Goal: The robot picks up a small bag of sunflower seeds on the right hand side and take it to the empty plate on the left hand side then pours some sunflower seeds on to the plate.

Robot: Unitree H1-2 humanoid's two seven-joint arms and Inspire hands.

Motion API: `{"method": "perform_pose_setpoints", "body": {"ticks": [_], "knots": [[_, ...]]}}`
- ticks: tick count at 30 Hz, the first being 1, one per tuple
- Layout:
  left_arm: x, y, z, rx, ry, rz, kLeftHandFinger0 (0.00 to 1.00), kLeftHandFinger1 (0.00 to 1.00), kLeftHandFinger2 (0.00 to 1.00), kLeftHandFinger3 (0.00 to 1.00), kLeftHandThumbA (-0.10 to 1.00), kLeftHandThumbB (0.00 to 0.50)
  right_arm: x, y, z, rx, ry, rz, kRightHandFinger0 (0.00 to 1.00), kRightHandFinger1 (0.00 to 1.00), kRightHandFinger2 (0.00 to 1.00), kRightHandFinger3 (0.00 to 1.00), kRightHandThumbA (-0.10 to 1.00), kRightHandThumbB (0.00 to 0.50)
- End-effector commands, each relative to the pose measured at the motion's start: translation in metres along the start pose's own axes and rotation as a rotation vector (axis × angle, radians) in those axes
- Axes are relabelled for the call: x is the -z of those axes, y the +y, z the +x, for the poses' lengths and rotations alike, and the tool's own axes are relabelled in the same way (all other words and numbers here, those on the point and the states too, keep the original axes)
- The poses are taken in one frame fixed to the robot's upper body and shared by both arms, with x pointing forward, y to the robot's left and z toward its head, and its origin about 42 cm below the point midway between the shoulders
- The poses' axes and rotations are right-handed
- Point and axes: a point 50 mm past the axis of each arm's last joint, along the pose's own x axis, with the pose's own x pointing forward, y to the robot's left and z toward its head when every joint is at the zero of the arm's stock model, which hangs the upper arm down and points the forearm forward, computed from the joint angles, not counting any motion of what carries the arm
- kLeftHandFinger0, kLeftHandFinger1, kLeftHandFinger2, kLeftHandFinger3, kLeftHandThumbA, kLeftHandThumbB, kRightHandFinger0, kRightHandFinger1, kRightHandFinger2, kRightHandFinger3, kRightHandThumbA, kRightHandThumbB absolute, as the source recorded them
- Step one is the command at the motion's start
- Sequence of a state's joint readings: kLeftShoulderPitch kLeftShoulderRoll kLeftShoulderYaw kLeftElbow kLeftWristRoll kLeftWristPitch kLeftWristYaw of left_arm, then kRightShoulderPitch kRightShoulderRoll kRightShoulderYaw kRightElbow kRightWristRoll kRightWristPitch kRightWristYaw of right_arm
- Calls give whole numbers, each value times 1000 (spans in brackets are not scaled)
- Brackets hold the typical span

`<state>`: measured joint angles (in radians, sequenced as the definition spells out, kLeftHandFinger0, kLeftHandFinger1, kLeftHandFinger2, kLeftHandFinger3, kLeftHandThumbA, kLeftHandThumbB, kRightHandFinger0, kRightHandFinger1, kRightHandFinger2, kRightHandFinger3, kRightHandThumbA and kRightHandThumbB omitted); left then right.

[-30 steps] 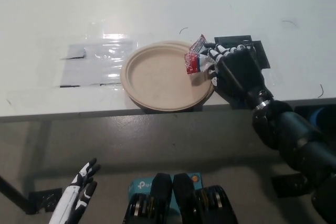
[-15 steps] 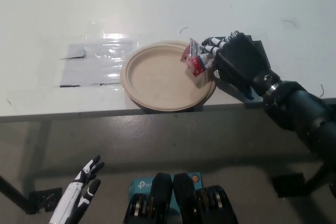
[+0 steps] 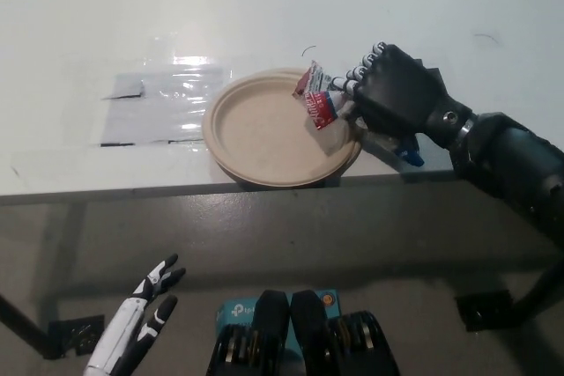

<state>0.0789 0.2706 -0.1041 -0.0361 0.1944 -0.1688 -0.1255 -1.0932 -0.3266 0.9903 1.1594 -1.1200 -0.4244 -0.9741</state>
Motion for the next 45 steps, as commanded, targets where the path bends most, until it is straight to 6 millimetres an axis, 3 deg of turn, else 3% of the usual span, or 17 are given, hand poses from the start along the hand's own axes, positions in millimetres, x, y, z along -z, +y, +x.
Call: {"method": "perform_pose_setpoints", "body": {"ticks": [1, 2, 5, 9, 12, 15, 19, 21, 23, 25, 26, 28, 34, 37, 39, 40, 45], "knots": [[-13, 12, 6, 18, -55, 45, 1000, 922, 891, 1000, 1000, 106, 27, -38, 30, 70, -72, -121, 0, 0, 18, 285, -100, 310], [-14, 12, 6, 19, -56, 49, 1000, 920, 887, 1000, 1000, 110, 28, -38, 31, 67, -86, -150, 0, 0, 4, 214, -100, 296], [-14, 12, 6, 19, -62, 48, 1000, 911, 876, 1000, 1000, 107, 30, -38, 34, 35, -144, -236, 0, 0, 50, 244, -100, 307], [-15, 13, 7, 27, -60, 54, 1000, 908, 872, 1000, 1000, 120, 33, -39, 37, -8, -184, -330, 0, 0, 13, 320, -100, 351], [-16, 12, 7, 32, -61, 61, 1000, 911, 866, 1000, 1000, 124, 37, -39, 38, -38, -204, -368, 0, 0, 0, 284, -100, 330], [-16, 11, 6, 36, -61, 60, 1000, 913, 869, 1000, 1000, 115, 37, -39, 41, -70, -256, -452, 0, 0, 3, 345, -42, 327], [-17, 11, 4, 33, -59, 67, 1000, 905, 860, 1000, 1000, 105, 40, -42, 55, -173, -309, -483, 0, 0, 0, 318, -100, 302], [-16, 11, 4, 30, -65, 69, 1000, 901, 853, 1000, 1000, 107, 41, -47, 60, -178, -346, -499, 0, 0, 0, 291, -100, 332], [-16, 9, 4, 29, -63, 68, 1000, 909, 854, 1000, 1000, 100, 42, -52, 70, -211, -380, -544, 0, 0, 0, 133, -72, 336], [-16, 6, 5, 25, -65, 63, 1000, 910, 854, 1000, 1000, 91, 42, -55, 78, -255, -390, -539, 0, 0, 76, 112, -77, 354], [-16, 6, 5, 26, -65, 64, 1000, 910, 854, 1000, 1000, 89, 41, -56, 85, -303, -386, -514, 0, 3, 122, 66, -99, 326], [-16, 5, 4, 22, -70, 63, 1000, 901, 850, 1000, 1000, 102, 37, -58, 92, -319, -392, -510, 0, 0, 149, 5, -80, 324], [-18, 8, 7, 12, -78, 61, 1000, 883, 851, 1000, 1000, 159, 28, -62, 110, -354, -432, -566, 0, 0, 167, 1, -63, 356], [-20, 5, 6, 12, -79, 60, 1000, 882, 852, 1000, 1000, 179, 11, -43, 105, -362, -433, -535, 0, 0, 124, 171, 7, 397], [-20, 4, 5, 12, -79, 59, 1000, 878, 852, 1000, 1000, 180, 0, -30, 97, -365, -440, -522, 0, 0, 51, 53, -35, 357], [-21, 3, 4, 13, -80, 58, 1000, 877, 852, 1000, 1000, 183, -6, -22, 92, -369, -446, -522, 0, 0, 84, 46, 46, 380], [-22, 4, 3, 2, -92, 53, 1000, 859, 841, 1000, 1000, 208, -45, 23, 54, -448, -495, -434, 0, 0, 107, 7, -4, 378]]}}
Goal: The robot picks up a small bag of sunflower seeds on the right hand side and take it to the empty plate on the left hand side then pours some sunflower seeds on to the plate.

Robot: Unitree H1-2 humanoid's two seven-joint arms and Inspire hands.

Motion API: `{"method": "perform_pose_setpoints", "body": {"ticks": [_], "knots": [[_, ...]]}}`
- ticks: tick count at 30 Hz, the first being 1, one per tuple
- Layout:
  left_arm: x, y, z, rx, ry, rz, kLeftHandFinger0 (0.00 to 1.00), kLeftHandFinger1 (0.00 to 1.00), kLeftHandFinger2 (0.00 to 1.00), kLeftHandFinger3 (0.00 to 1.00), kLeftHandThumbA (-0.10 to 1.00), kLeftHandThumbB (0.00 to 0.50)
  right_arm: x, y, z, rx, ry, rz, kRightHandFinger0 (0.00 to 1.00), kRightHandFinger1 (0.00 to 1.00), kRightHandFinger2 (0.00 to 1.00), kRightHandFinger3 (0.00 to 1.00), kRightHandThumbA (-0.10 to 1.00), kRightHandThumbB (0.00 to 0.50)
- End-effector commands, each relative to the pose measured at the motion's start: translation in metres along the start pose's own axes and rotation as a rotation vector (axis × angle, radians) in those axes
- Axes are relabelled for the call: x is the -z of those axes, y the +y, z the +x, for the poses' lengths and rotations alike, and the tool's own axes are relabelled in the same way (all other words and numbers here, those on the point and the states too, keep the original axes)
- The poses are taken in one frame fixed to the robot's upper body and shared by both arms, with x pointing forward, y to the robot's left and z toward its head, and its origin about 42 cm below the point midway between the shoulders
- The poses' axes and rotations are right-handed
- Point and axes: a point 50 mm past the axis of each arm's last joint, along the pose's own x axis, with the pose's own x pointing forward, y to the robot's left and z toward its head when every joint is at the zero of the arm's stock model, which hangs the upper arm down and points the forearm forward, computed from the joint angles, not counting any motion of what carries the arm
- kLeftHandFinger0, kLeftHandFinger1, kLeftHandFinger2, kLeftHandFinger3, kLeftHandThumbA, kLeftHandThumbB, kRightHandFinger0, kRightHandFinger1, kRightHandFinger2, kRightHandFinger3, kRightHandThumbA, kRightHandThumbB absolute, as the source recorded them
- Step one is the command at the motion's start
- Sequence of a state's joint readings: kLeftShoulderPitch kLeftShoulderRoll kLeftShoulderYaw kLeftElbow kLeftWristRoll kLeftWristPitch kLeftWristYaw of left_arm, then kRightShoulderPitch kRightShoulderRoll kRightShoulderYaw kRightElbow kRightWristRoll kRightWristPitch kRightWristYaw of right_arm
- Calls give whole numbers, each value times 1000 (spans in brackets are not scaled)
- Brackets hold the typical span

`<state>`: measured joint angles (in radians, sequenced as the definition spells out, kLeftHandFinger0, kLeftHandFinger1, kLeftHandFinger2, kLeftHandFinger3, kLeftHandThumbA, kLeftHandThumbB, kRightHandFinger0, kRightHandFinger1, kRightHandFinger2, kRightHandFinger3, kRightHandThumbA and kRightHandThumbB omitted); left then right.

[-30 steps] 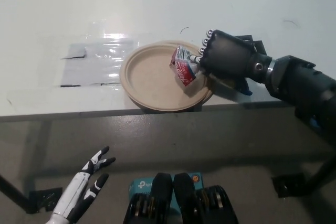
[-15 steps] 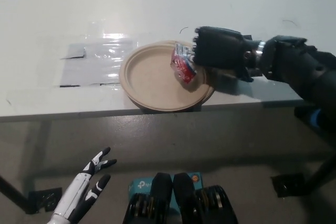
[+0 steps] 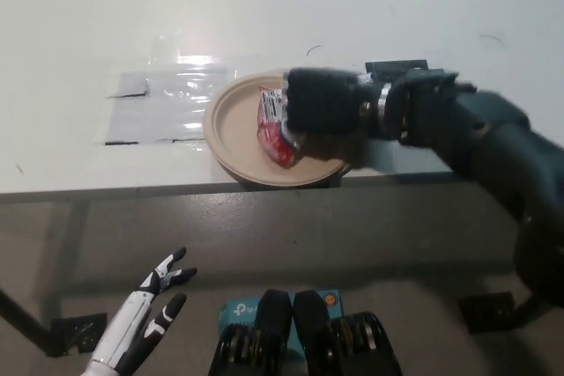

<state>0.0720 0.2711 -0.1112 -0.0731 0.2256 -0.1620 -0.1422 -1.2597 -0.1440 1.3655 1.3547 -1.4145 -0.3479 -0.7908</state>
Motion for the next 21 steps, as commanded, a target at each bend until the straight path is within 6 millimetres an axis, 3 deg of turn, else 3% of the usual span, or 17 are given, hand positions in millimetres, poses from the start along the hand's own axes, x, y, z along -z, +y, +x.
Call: {"method": "perform_pose_setpoints", "body": {"ticks": [1, 2, 4, 6, 7, 9, 11, 12, 14, 15, 17, 21], "knots": [[-11, 5, 0, -19, -61, 20, 1000, 857, 840, 1000, 1000, 209, -25, 16, -4, -41, -21, 13, 0, 0, 121, 8, -7, 380], [-11, 5, 0, -18, -61, 15, 1000, 857, 840, 1000, 1000, 218, -33, 21, -6, -66, -30, 14, 0, 0, 141, 0, 119, 430], [-12, 5, 0, -19, -65, 19, 1000, 857, 841, 1000, 1000, 223, -40, 29, -11, -89, -25, 4, 0, 0, 220, 115, -22, 406], [-11, 5, 0, -19, -67, 17, 1000, 855, 839, 1000, 1000, 227, -45, 34, -16, -92, -20, 26, 0, 0, 140, 198, -65, 394], [-12, 7, 1, -20, -67, 14, 1000, 857, 838, 1000, 1000, 234, -45, 37, -20, -91, -13, 37, 0, 0, 54, 230, -68, 414], [-13, 6, 1, -19, -62, 17, 1000, 859, 840, 1000, 1000, 236, -46, 42, -27, -99, -1, 31, 0, 0, 2, 268, -29, 410], [-12, 6, 1, -15, -62, 18, 1000, 862, 845, 1000, 1000, 227, -43, 45, -33, -97, 4, 14, 0, 0, 8, 194, 6, 397], [-12, 5, 1, -15, -65, 18, 1000, 859, 843, 1000, 1000, 227, -38, 46, -36, -123, 9, -13, 0, 0, 30, 220, -9, 385], [-12, 5, 1, -16, -64, 19, 1000, 846, 834, 1000, 1000, 232, -23, 45, -41, -140, 17, -22, 0, 0, 11, 188, -86, 442], [-12, 6, 1, -8, -60, 24, 1000, 847, 837, 1000, 1000, 239, -15, 45, -46, -144, 30, -21, 0, 0, 0, 167, -87, 447], [-13, 5, 1, -6, -65, 22, 1000, 847, 835, 1000, 1000, 232, 8, 42, -55, -145, 71, -13, 0, 0, 0, 60, -99, 384], [-13, 4, 2, 1, -70, 21, 1000, 854, 825, 1000, 1000, 220, 55, 26, -68, -143, 138, -67, 0, 0, 8, 0, -100, 333]]}}
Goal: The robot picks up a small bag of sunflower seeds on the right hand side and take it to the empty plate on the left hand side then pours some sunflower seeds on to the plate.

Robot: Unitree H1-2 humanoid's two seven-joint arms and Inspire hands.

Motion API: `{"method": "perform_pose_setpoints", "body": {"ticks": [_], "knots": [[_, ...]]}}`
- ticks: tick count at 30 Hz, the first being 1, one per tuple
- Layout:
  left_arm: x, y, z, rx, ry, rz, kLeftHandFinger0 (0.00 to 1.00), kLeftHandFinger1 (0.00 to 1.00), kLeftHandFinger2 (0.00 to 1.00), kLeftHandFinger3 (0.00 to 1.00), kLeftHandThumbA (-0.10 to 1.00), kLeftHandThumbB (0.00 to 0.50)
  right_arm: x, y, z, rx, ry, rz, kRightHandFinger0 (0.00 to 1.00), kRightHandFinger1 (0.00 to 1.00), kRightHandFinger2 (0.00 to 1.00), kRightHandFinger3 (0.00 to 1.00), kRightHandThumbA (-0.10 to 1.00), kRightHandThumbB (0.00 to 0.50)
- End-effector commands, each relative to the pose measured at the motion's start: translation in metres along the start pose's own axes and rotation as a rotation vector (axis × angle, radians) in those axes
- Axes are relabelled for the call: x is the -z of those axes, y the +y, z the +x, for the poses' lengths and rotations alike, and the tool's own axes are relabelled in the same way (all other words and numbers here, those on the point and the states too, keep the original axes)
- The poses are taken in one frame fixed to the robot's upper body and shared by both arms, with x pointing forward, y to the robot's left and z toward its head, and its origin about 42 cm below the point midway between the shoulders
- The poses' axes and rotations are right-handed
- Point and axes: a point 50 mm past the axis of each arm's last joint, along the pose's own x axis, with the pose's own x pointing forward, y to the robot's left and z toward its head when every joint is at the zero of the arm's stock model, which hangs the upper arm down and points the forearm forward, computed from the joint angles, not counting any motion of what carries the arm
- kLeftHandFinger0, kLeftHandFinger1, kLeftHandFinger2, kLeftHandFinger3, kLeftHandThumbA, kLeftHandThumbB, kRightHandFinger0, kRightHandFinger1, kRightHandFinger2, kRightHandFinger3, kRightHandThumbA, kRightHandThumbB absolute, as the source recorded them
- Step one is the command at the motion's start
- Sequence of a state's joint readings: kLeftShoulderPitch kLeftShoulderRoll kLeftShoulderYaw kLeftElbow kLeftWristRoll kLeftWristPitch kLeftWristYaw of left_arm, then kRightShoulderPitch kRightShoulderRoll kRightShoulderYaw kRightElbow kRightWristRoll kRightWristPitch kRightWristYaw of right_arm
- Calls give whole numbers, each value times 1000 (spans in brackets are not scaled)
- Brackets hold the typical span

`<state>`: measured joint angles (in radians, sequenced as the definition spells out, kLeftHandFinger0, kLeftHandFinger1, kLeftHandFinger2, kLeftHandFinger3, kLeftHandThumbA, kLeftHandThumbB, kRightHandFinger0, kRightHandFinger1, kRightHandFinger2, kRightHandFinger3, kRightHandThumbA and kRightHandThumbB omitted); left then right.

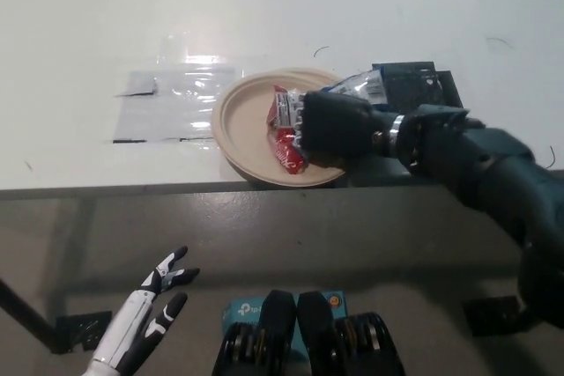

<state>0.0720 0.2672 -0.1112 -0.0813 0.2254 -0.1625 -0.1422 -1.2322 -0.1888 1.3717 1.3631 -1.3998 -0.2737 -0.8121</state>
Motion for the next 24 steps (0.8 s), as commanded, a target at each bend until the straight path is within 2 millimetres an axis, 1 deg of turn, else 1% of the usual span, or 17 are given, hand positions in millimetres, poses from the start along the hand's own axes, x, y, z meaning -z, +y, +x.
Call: {"method": "perform_pose_setpoints", "body": {"ticks": [1, 2, 3, 4, 5, 7, 8, 10, 11, 12, 14, 15, 17, 19, 20, 23, 24], "knots": [[-10, 4, 2, 6, -60, 25, 1000, 855, 825, 1000, 1000, 220, 82, 0, -45, -102, 106, -96, 0, 0, 8, 12, -77, 334], [-10, 4, 2, 6, -61, 26, 1000, 855, 824, 1000, 1000, 219, 88, -2, -46, -101, 115, -113, 0, 0, 14, 9, -59, 333], [-10, 4, 2, 6, -62, 26, 1000, 854, 824, 1000, 1000, 217, 101, -8, -49, -95, 125, -154, 0, 0, 33, 0, -38, 327], [-10, 6, 3, -1, -62, 29, 1000, 859, 834, 1000, 1000, 207, 118, -20, -48, -88, 134, -165, 0, 0, 64, 0, -70, 332], [-9, 6, 4, -6, -56, 32, 1000, 861, 837, 1000, 1000, 211, 124, -27, -44, -85, 129, -181, 0, 0, 143, 0, -37, 341], [-9, 5, 3, -3, -51, 27, 1000, 870, 845, 1000, 1000, 243, 113, -29, -33, -53, 93, -144, 0, 2, 260, 12, 24, 352], [-9, 4, 3, -3, -54, 23, 1000, 865, 846, 1000, 1000, 240, 101, -27, -26, -61, 65, -139, 0, 7, 287, 47, 91, 401], [-10, 1, 1, 5, -55, 22, 1000, 862, 845, 1000, 1000, 242, 81, -21, -19, -75, 26, -107, 0, 0, 224, 67, 52, 361], [-10, 1, 0, 8, -53, 20, 1000, 861, 845, 1000, 1000, 241, 66, -17, -14, -61, 18, -96, 0, 0, 163, 44, -6, 345], [-10, 1, 0, 10, -52, 19, 1000, 861, 846, 1000, 1000, 239, 61, -16, -13, -56, 8, -98, 0, 0, 133, 39, -12, 345], [-9, 3, -1, 3, -63, 21, 1000, 850, 832, 1000, 1000, 235, 56, -16, -8, -81, -15, -67, 0, 0, 124, 41, -59, 343], [-10, 3, -1, 3, -60, 24, 1000, 852, 832, 1000, 1000, 245, 54, -16, -7, -87, -14, -59, 0, 0, 117, 11, -93, 312], [-11, 4, 0, 2, -58, 26, 1000, 854, 825, 1000, 1000, 250, 54, -16, -6, -92, 5, -35, 0, 0, 133, 0, -67, 292], [-12, 4, 2, 3, -62, 27, 1000, 854, 824, 1000, 1000, 244, 53, -17, -4, -105, 3, -58, 0, 0, 158, 54, -12, 337], [-12, 4, 2, 5, -63, 28, 1000, 854, 826, 1000, 1000, 245, 52, -17, -3, -104, -1, -53, 0, 0, 157, 80, -40, 340], [-12, 4, 2, 9, -66, 40, 1000, 859, 829, 1000, 1000, 235, 39, -17, 3, -67, -17, -43, 0, 0, 85, 37, -71, 344], [-12, 4, 2, 10, -66, 41, 1000, 859, 830, 1000, 1000, 230, 34, -17, 5, -56, -22, -32, 0, 0, 94, 99, -57, 354]]}}
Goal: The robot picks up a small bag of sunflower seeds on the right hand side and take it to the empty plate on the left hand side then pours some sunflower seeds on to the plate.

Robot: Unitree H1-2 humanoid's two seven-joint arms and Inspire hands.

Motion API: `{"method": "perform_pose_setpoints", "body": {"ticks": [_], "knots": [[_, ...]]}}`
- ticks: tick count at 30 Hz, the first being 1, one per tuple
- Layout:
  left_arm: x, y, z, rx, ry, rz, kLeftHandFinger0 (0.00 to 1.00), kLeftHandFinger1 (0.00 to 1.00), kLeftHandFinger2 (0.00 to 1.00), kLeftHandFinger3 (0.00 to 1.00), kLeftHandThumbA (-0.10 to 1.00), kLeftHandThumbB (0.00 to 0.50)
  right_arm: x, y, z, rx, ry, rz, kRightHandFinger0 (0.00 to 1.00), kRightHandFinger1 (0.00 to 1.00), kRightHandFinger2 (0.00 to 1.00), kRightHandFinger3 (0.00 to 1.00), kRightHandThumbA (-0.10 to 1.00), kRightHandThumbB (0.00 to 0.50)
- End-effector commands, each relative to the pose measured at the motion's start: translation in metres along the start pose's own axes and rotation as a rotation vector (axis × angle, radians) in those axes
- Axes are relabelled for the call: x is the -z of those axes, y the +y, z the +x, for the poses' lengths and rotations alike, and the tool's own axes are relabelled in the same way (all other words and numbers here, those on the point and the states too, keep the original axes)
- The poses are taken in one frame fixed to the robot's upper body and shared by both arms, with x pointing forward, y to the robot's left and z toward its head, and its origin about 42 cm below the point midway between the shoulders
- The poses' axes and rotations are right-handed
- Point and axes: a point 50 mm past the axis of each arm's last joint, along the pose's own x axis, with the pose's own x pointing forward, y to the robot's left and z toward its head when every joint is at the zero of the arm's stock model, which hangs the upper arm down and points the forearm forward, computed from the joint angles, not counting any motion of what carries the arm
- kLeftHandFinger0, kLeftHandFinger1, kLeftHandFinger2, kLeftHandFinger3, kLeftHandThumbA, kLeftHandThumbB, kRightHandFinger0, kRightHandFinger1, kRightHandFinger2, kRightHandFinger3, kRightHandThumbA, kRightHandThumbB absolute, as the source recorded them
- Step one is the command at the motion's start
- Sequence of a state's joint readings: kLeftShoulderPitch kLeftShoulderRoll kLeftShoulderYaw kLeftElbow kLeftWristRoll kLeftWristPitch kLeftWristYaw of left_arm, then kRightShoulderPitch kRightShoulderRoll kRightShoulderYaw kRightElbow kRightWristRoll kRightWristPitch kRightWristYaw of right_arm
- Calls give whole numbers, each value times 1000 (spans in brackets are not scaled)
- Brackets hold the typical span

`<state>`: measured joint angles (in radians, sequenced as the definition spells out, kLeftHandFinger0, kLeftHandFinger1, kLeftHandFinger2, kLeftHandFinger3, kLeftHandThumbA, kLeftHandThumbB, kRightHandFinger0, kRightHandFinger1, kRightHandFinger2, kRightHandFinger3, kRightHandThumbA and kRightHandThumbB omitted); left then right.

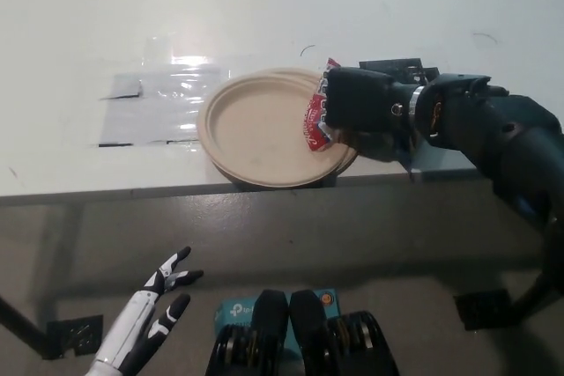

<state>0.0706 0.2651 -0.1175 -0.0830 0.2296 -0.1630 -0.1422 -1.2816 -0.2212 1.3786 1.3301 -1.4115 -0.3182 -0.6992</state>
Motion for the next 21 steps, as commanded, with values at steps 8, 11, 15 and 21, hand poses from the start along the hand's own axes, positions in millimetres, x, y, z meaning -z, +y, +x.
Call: {"method": "perform_pose_setpoints", "body": {"ticks": [8, 11, 15, 21], "knots": [[-14, 4, 1, 13, -72, 38, 1000, 860, 829, 1000, 1000, 206, -41, -14, 28, 56, -83, 11, 0, 0, 160, 136, 3, 427], [-14, 6, 2, 6, -70, 35, 1000, 870, 831, 1000, 1000, 228, -10, -10, 14, 63, 31, 31, 0, 0, 156, 317, -23, 437], [-14, 9, 1, 13, -72, 49, 1000, 872, 838, 1000, 1000, 211, -22, -37, 36, 143, -106, -36, 0, 0, 133, 110, -59, 406], [-10, 4, -7, 0, -71, 34, 1000, 839, 820, 1000, 1000, 222, -29, -42, 42, 133, -121, -31, 0, 0, 172, 46, -100, 374]]}}
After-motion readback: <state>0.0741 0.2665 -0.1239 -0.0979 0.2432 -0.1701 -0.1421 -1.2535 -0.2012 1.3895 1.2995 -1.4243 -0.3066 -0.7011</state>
